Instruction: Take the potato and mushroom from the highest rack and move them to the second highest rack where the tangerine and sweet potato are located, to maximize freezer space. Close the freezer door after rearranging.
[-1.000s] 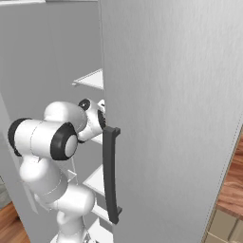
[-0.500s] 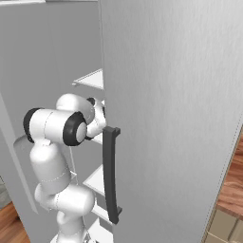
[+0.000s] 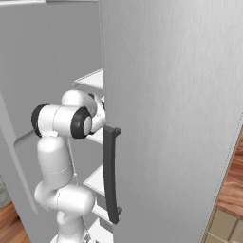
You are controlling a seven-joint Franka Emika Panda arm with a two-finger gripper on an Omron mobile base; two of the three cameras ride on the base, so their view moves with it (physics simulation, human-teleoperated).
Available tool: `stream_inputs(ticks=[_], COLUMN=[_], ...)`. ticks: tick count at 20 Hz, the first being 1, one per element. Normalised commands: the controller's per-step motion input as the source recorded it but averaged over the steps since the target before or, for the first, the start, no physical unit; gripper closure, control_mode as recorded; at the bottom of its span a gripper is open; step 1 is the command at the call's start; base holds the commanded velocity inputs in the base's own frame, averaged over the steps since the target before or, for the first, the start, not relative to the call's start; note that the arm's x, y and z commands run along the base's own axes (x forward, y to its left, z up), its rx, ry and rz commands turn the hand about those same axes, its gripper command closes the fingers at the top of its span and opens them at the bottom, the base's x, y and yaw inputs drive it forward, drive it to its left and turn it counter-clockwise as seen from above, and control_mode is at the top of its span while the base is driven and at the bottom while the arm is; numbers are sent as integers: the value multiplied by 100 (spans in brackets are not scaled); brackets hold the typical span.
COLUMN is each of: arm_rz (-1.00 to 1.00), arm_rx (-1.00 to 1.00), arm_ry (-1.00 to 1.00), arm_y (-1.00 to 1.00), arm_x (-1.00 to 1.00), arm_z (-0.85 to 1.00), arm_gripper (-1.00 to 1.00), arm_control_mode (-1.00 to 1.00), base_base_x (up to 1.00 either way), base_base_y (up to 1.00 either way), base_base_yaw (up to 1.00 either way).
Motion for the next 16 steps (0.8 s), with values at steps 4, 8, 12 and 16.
stream_inputs(ticks=[4,8,12,16], arm_rz=[0,0,0,0], arm_rx=[0,0,2,7], arm_ry=[-2,-7,-8,-1], arm_y=[0,0,0,0], arm_x=[5,-9,-30,-49], arm_z=[-24,-4,0,0], arm_gripper=[-100,-100,-100,-100], arm_control_mode=[-100,-100,-100,-100], base_base_x=[0,0,0,0], base_base_y=[0,0,0,0], base_base_yaw=[0,0,0,0])
